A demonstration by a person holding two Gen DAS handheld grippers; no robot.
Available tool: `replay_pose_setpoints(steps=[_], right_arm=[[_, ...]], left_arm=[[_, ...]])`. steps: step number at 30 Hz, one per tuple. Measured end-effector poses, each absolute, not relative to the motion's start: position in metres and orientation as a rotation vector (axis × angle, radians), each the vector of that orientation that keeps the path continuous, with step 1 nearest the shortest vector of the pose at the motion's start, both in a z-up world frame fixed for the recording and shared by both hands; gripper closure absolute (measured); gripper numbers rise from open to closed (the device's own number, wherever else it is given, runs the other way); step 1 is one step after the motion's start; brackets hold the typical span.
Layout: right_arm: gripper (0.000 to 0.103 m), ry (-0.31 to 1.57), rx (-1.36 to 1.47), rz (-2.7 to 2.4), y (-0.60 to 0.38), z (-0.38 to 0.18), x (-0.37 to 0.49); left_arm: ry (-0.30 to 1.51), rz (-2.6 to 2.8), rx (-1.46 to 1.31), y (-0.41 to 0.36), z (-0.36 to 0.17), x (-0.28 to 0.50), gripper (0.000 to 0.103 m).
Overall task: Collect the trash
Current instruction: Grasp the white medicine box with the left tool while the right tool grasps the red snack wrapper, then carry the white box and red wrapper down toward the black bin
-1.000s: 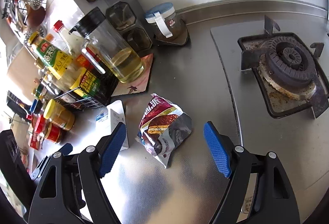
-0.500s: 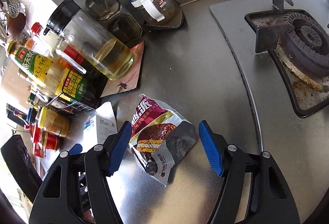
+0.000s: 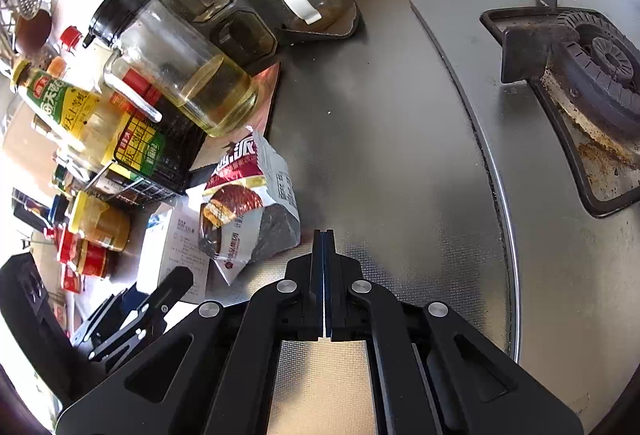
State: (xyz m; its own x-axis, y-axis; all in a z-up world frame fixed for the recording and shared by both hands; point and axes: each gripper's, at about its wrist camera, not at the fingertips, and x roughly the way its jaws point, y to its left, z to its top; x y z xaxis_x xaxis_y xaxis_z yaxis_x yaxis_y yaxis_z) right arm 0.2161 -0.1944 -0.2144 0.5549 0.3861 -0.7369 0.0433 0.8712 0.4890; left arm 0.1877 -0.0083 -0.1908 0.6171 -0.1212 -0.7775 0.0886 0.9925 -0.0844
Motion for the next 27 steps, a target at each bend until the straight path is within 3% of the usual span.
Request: replay_pose_setpoints(steps=[3, 4, 5, 6, 7, 15, 17, 18, 19, 24, 27], right_arm=[[0.095, 0.949, 0.472, 0.216, -0.19, -0.206, 0.215], [0.086, 0.94, 0.455, 0.213, -0.188, -0.203, 0.214], [0.07, 0.933, 0.444, 0.213, -0.185, -0.2, 0.214], [0.035, 0.927, 0.445, 0.219, -0.183, -0.198, 0.213], [0.026, 0.913, 0.45, 0.223, -0.181, -0.196, 0.214], [0.026, 0.921, 0.402, 0.223, -0.155, -0.202, 0.24], [0.028, 0.937, 0.407, 0.23, -0.15, -0.208, 0.248], [0.037, 0.943, 0.407, 0.235, -0.147, -0.211, 0.251], [0.053, 0.949, 0.399, 0.24, -0.144, -0.213, 0.253], [0.094, 0.954, 0.352, 0.269, -0.134, -0.213, 0.251], [0.098, 0.929, 0.316, 0.281, -0.133, -0.207, 0.241]], left_arm=[[0.887, -0.116, -0.041, -0.005, -0.186, 0.182, 0.06], [0.889, -0.115, -0.044, -0.003, -0.186, 0.182, 0.06], [0.889, -0.114, -0.044, -0.002, -0.185, 0.181, 0.06], [0.889, -0.113, -0.044, 0.0, -0.185, 0.18, 0.06], [0.889, -0.113, -0.046, 0.002, -0.185, 0.179, 0.06], [0.869, -0.107, -0.055, 0.016, -0.179, 0.172, 0.06], [0.868, -0.106, -0.057, 0.02, -0.179, 0.17, 0.06], [0.868, -0.107, -0.056, 0.021, -0.179, 0.169, 0.06], [0.867, -0.107, -0.056, 0.022, -0.179, 0.168, 0.06], [0.862, -0.104, -0.061, 0.026, -0.177, 0.162, 0.06], [0.851, -0.105, -0.063, 0.026, -0.173, 0.155, 0.06]])
